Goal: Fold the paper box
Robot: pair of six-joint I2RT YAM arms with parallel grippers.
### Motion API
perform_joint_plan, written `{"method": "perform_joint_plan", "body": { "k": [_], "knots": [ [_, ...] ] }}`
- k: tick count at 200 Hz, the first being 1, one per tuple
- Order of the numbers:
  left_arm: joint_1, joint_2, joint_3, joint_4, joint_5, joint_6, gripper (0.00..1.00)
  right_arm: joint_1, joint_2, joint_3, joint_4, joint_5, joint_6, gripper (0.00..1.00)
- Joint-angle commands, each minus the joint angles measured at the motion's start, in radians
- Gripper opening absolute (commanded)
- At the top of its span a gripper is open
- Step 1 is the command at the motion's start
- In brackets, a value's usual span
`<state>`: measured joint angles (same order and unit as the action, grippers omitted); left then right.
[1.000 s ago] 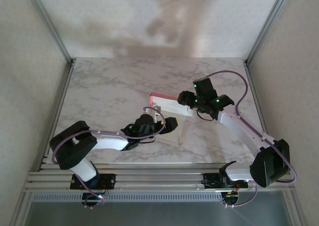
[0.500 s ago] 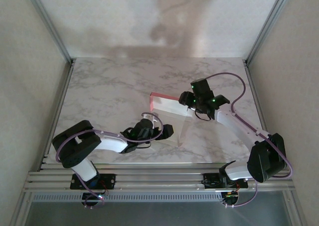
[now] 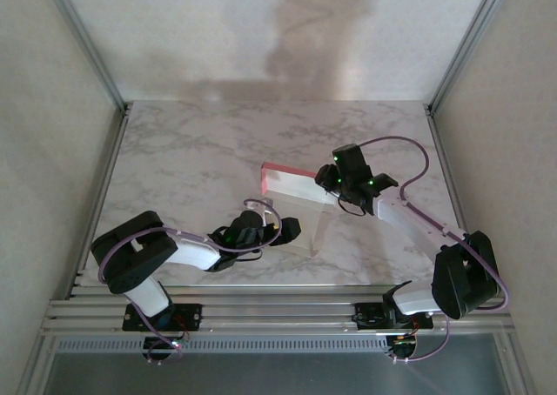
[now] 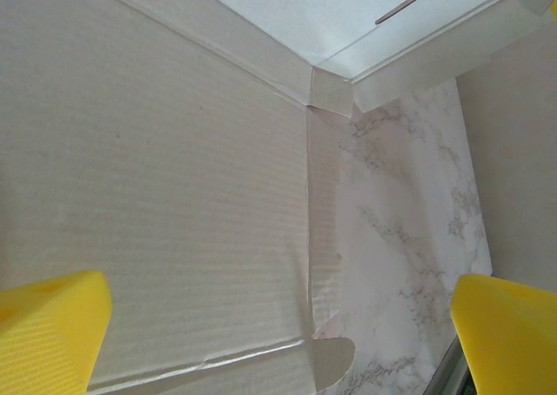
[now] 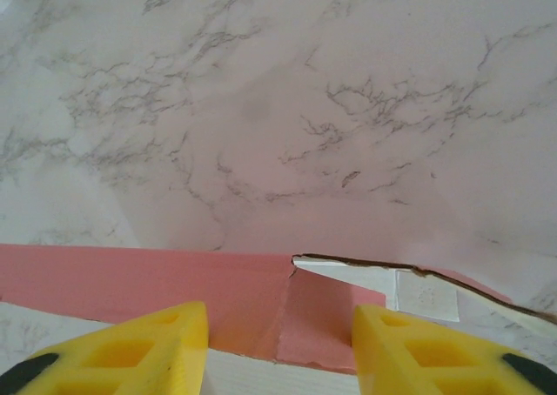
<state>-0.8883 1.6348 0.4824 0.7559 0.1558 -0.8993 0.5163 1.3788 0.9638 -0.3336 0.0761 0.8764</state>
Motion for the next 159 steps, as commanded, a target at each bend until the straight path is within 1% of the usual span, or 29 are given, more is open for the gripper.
{"method": "perform_joint_plan", "body": {
  "k": [1, 29, 95, 159],
  "knots": [
    [-0.004, 0.022, -0.022, 0.005, -0.021, -0.024, 1.00, -0.005, -0.024, -0.037, 0.075, -0.008, 0.070, 0.43],
    [-0.013, 0.019, -0.024, 0.006, -0.025, -0.028, 0.99, -0.005, -0.034, -0.078, 0.141, -0.010, 0.124, 0.37],
    [-0.020, 0.018, -0.038, 0.023, -0.027, -0.040, 0.99, -0.006, -0.094, -0.176, 0.282, 0.029, 0.223, 0.24],
    [-0.024, 0.017, -0.048, 0.043, -0.031, -0.056, 1.00, -0.007, -0.100, -0.246, 0.412, 0.034, 0.325, 0.15]
  ]
}}
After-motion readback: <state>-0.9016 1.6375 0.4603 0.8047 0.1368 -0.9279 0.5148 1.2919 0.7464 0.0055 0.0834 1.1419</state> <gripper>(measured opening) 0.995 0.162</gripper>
